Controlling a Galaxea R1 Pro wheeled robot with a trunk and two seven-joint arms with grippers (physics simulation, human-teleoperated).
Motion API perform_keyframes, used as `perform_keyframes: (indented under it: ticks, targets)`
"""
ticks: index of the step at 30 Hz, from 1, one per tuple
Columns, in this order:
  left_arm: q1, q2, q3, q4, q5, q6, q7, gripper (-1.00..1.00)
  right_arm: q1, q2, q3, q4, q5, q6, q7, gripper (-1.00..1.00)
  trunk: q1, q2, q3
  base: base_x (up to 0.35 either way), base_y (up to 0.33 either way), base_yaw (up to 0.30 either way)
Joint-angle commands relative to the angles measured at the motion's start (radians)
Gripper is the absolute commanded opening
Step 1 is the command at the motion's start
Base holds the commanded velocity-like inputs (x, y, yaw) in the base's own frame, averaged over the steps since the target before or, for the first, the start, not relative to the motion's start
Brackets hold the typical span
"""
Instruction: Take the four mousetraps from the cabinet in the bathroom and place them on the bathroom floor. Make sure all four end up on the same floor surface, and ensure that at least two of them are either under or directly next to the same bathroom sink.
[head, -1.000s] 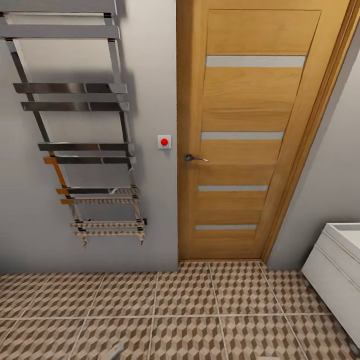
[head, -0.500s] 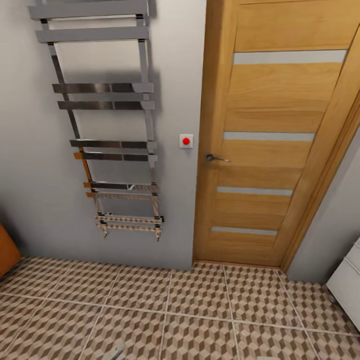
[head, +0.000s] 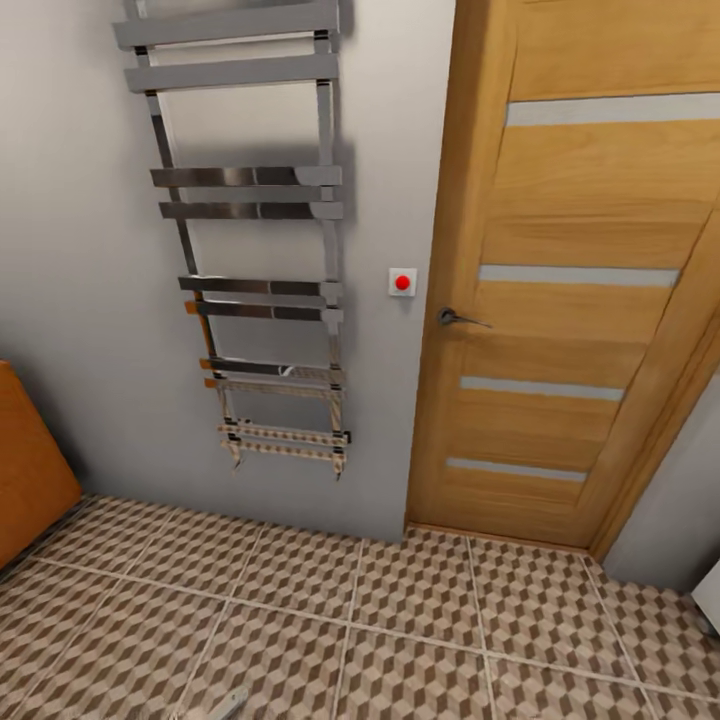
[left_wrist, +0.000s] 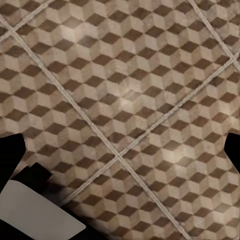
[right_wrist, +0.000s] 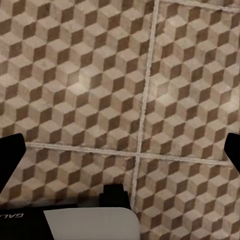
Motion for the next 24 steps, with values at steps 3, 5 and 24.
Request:
perform_keyframes:
  ticks: [3,5,24]
  targets:
    - [-0.001,-0.001,-0.008,0.0,0.006,-0.002,0.005,1.0,-0.002,-0.001,0.008,-0.005,-0.009,-0.008,-0.003,1.0,0.0,-0.001,-0.001,0.0,0.0,0.275]
    - [-0.001,-0.001,-0.008,0.0,0.006,-0.002,0.005,1.0,-0.002,0.0,0.008,-0.005,-0.008,-0.008,-0.003,1.0,0.0,-0.001,-0.001,0.0,0.0,0.279]
    - [0.0,-0.001,-0.008,0.0,0.006,-0.002,0.005,1.0,-0.002,0.0,0.008,-0.006,-0.007,-0.007,-0.003,1.0,0.0,-0.001,-0.001,0.0,0.0,0.283]
